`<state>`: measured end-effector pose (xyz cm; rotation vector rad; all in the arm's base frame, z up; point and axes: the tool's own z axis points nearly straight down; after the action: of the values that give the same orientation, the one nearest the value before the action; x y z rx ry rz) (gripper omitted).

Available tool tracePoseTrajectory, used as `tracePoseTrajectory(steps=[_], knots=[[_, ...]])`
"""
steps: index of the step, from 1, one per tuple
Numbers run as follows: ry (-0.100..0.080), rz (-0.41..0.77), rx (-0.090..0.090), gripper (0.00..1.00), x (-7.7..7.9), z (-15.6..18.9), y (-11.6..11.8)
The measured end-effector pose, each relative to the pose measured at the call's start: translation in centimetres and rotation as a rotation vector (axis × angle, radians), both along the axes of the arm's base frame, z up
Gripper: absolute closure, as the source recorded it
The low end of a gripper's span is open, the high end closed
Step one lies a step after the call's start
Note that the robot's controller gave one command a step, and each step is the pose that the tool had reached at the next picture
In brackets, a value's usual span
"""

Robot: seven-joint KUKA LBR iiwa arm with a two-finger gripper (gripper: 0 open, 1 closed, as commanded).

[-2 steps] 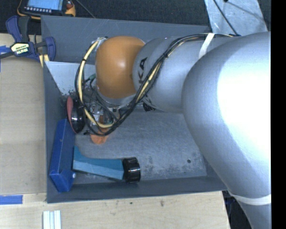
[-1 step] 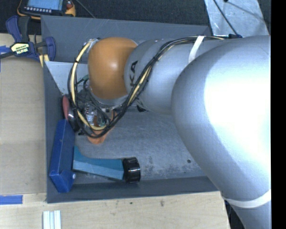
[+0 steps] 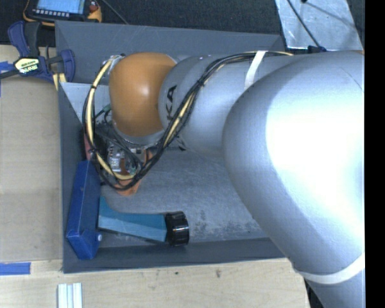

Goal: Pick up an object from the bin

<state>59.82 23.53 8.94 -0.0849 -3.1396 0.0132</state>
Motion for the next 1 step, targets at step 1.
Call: tracePoseTrajectory(steps=[1], knots=[[0.001,0.018,0.008,1.00,-1.10,4.46,-1.99]])
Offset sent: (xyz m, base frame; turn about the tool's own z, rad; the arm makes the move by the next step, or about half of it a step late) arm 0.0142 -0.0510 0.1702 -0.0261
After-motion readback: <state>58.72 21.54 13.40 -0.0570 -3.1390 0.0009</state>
